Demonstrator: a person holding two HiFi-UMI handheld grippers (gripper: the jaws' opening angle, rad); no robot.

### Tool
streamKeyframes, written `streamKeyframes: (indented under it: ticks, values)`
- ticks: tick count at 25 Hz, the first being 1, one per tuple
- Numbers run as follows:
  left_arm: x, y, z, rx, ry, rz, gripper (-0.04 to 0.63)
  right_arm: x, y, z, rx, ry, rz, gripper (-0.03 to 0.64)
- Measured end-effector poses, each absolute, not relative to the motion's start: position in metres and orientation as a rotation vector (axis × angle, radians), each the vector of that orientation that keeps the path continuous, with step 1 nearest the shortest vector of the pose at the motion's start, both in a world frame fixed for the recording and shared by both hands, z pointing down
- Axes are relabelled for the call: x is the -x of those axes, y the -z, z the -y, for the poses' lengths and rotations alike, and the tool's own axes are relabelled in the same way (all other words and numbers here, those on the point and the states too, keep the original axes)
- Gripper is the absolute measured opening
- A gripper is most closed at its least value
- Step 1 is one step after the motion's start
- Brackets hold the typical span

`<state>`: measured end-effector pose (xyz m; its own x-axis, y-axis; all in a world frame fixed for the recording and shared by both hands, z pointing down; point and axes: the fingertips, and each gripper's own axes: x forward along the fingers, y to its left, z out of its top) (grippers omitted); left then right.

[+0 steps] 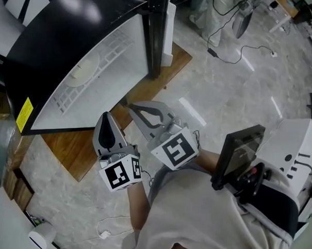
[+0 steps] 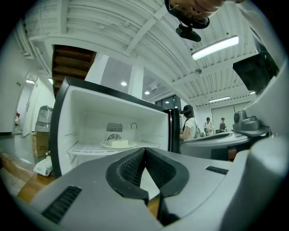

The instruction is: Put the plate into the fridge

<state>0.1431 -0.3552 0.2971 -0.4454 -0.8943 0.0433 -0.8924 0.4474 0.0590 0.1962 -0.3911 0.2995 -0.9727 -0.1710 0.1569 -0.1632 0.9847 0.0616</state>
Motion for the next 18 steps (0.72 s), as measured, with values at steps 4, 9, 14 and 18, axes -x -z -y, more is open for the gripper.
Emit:
streamKeyframes:
  ticks: [4, 9, 14, 18]
  values:
    - [-0.175, -0.281, 0.321, -1.585, 0.067, 2.638, 0.018, -0.234, -0.280, 0.365, -0.286, 0.077, 2.979, 0.017]
    - [-0.205, -0.243, 0.274, -1.568, 0.069, 2.623, 0.018, -0.268, -0.237, 0.320, -0.298, 0.104, 2.973, 0.017]
    - [-0.290, -0.238, 0.216, -1.657, 0.097, 2.601, 0.018, -0.350, -0.230, 0.259, -0.334, 0.151, 3.008, 0.017]
    - [-0.314, -0.217, 0.182, -1.663, 0.082, 2.567, 0.018, -0.365, -0.210, 0.227, -0.320, 0.178, 2.951, 0.017]
